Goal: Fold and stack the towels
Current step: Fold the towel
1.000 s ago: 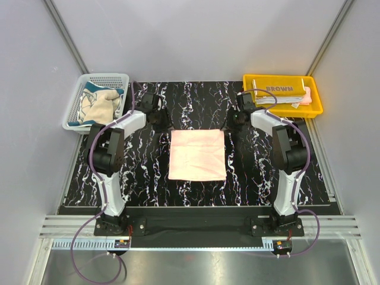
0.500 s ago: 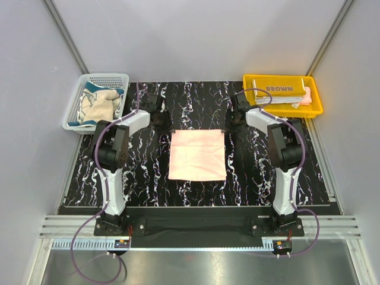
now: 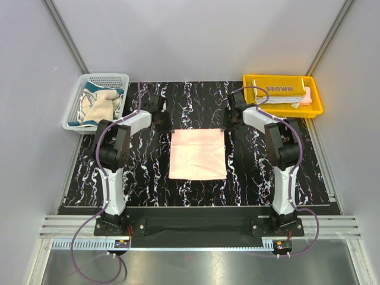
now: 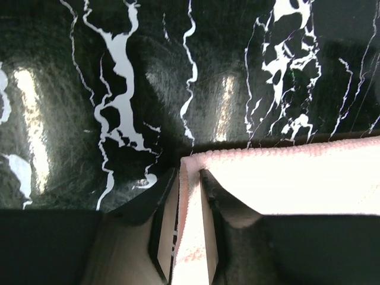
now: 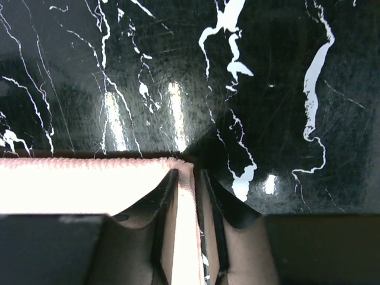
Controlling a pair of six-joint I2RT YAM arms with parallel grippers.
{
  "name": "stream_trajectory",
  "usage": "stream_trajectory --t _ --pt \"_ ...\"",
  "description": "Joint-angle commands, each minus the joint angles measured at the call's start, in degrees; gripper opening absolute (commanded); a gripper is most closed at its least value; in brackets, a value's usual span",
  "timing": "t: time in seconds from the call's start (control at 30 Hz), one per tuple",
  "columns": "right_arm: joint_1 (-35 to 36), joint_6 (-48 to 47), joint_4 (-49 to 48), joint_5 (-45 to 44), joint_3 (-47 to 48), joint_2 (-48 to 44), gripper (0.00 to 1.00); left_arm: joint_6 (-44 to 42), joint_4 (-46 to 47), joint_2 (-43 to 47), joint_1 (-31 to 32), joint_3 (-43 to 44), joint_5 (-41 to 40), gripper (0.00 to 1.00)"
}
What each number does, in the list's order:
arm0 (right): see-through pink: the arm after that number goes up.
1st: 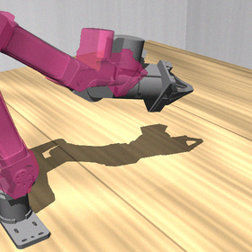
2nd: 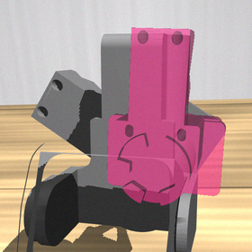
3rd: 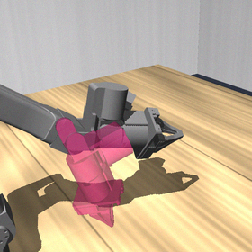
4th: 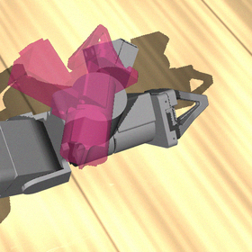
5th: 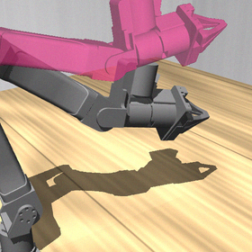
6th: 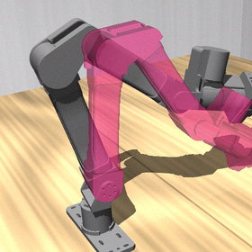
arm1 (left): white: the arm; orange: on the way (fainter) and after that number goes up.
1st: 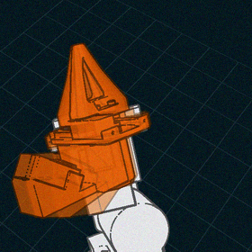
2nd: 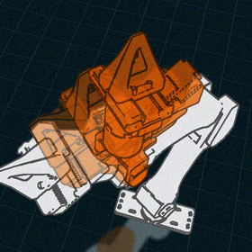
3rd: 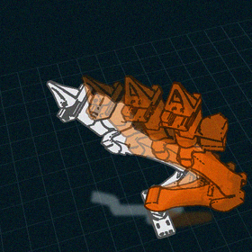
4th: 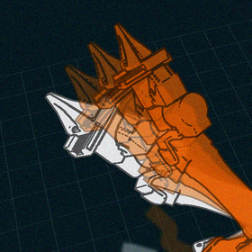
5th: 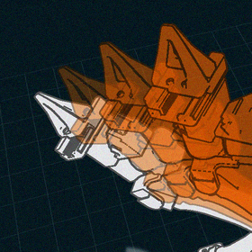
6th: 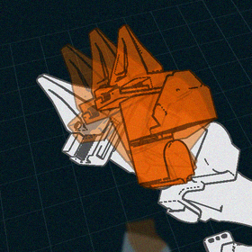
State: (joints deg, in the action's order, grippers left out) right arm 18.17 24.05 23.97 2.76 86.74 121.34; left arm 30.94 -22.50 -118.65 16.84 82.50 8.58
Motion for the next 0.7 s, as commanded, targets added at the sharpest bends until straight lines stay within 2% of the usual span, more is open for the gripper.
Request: stream_trajectory --t 0.0,0.1,0.17,0.2,0.43,0.67 --pt "0.6 -1.5 1.7 -2.4 1.2 2.2 0.27 -0.4 1.6 -2.4 0.2 1.3 -1.4 0.26" --pt "0.6 -1.6 1.7 -3.7 1.4 2.4 0.18 -0.3 2.8 -2.6 0.3 1.2 -0.9 0.19" --pt "0.6 -1.9 1.9 -3.9 2.1 2.6 0.09 -0.1 4.3 -2.5 0.3 1.3 -0.4 0.04" --pt "0.5 -2.1 2.0 -3.9 2.6 2.7 0.08 -0.2 4.8 -2.4 0.2 1.6 0.0 0.02" --pt "0.5 -4.2 2.0 -4.7 8.2 4.7 0.01 -0.4 9.6 -2.5 -0.2 4.8 -0.3 0.00" --pt "-0.3 -4.8 -2.4 -5.8 10.0 0.7 0.00 1.1 17.0 0.8 -1.9 5.9 1.0 0.00"
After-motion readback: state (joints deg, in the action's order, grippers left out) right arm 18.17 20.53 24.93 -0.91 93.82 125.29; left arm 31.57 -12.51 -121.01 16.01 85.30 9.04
